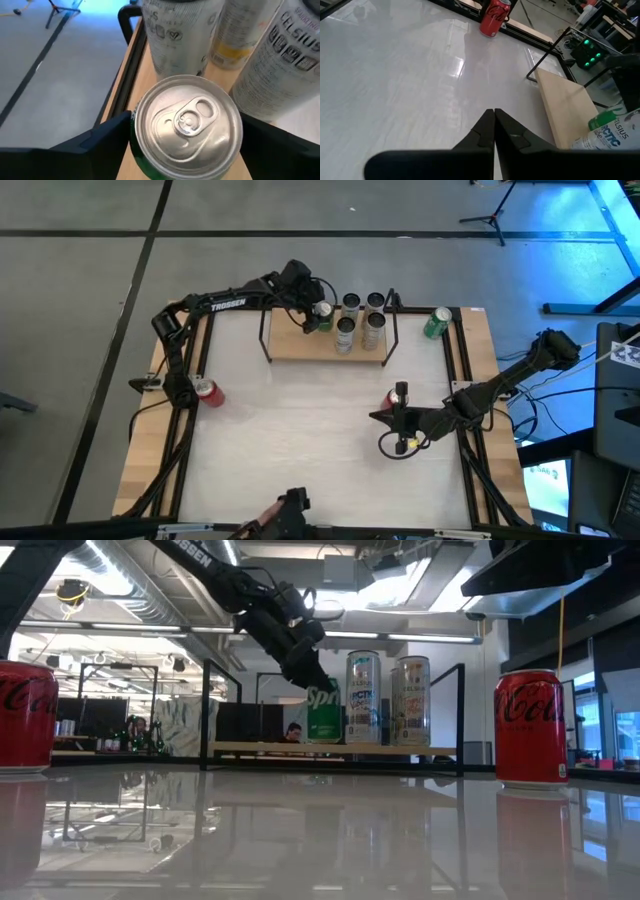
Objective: Place canned beverage on shelf
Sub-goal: Put the left green soda can on the shelf, then put the green soda can on the shelf
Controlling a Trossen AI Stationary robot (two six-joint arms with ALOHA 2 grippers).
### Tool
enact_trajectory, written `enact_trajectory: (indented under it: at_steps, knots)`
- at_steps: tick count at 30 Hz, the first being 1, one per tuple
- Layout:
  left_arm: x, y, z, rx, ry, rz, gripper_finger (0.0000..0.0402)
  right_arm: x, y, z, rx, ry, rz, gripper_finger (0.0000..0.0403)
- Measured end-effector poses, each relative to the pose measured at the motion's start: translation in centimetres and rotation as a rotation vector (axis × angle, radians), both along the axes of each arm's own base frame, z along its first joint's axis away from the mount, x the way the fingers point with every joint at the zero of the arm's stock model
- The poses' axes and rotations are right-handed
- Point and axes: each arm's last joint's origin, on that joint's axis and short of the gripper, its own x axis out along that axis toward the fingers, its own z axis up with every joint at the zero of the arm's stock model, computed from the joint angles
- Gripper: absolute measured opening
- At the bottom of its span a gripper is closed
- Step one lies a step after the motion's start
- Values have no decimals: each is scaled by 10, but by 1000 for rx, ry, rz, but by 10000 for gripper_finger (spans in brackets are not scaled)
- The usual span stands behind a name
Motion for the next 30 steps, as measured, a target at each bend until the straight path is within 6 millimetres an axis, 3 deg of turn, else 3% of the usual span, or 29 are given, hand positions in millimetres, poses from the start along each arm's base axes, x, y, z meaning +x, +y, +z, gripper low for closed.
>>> enact_trajectory:
  at_steps: [6, 12, 20, 23, 25, 30]
  knots:
    - [0, 0, 1, 2, -7, -4, 358, 0, 0, 0, 0, 0, 0, 5]
    - [-1, -1, 4, 6, -10, 6, 366, 0, 0, 0, -1, 1, 0, 5]
    - [-21, -14, 57, 84, -99, 82, 366, 0, 0, 0, -1, 0, -1, 5]
    - [-36, -31, 81, 78, -112, 74, 366, 0, 0, 0, -1, 0, -1, 5]
    - [-45, -45, 87, 58, -89, 57, 367, 0, 0, 0, -8, -3, -9, 5]
    - [-66, -98, 56, 2, -50, 3, 367, 0, -4, 1, -76, -35, -120, 5]
